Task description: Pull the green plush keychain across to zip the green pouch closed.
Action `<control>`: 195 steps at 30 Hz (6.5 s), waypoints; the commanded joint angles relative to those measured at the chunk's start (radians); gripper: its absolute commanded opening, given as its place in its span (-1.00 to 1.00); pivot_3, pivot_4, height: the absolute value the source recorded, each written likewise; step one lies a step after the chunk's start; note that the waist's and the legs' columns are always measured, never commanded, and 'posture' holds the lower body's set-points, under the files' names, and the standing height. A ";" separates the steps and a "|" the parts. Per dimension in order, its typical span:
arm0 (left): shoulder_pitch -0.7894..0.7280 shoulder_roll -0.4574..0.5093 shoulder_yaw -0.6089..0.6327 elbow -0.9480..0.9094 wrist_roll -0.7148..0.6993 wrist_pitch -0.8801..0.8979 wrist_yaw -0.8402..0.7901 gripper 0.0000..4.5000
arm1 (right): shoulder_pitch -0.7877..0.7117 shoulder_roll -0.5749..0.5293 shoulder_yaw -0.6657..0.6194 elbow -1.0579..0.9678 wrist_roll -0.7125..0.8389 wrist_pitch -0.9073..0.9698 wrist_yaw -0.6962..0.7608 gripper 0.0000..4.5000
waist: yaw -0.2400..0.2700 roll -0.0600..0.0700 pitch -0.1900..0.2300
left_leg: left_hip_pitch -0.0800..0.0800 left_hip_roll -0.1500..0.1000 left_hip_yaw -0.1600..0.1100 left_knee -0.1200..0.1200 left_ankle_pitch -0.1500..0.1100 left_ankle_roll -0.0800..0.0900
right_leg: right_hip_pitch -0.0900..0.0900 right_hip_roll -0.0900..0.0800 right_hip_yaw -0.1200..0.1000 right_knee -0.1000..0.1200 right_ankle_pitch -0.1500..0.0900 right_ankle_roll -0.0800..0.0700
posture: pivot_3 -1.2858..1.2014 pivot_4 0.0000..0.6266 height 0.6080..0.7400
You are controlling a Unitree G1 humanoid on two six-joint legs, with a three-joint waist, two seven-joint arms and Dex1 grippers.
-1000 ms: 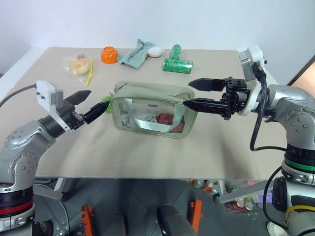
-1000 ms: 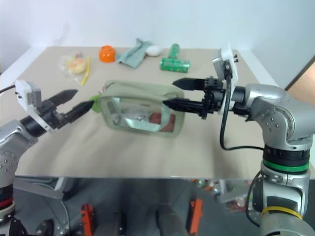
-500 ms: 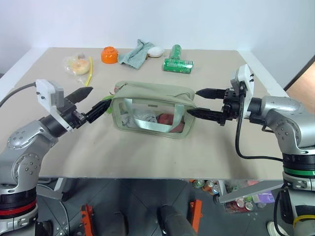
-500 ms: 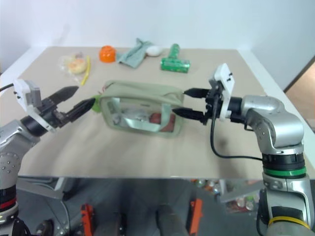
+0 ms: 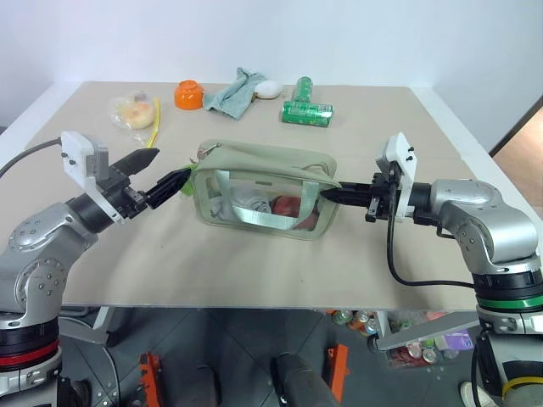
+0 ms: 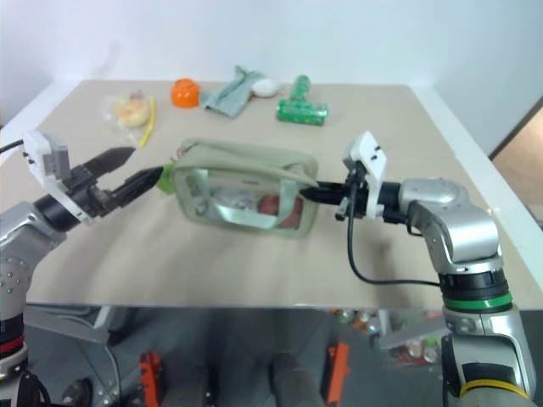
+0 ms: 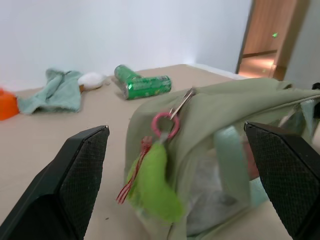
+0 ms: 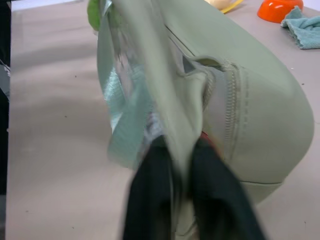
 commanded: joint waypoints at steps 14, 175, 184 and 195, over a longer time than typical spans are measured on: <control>0.021 -0.150 0.083 -0.048 -0.306 0.233 0.358 1.00 | -0.009 -0.019 -0.009 -0.018 -0.041 -0.076 0.022 -0.99 | 0.004 0.000 0.000 | 0.000 0.000 0.000 0.001 0.000 0.000 | 0.001 0.000 0.000 0.000 0.000 0.000 | 0.03 -0.52 1.00; -0.168 -0.075 -0.231 0.198 0.247 -0.155 -0.185 -1.00 | -0.484 0.234 0.180 0.203 -0.149 -0.195 0.010 0.96 | 0.021 0.000 0.000 | -0.004 -0.002 -0.001 0.000 0.000 0.000 | -0.002 -0.004 -0.003 0.000 0.000 0.000 | 0.03 -0.52 1.00; -0.162 -0.084 -0.233 0.181 0.246 -0.151 -0.175 -1.00 | -0.483 0.287 0.204 0.243 -0.202 -0.224 0.008 0.96 | 0.020 0.000 0.000 | -0.004 -0.003 -0.001 0.000 0.000 0.000 | -0.002 -0.004 -0.003 0.000 0.001 0.000 | 0.03 -0.52 1.00; -0.151 -0.090 -0.237 0.172 0.249 -0.152 -0.166 -1.00 | -0.484 0.318 0.197 0.275 -0.219 -0.226 0.007 -0.15 | 0.020 0.000 0.000 | -0.004 -0.003 -0.002 0.000 0.000 0.000 | -0.002 -0.004 -0.003 0.000 0.001 -0.001 | 0.03 -0.52 1.00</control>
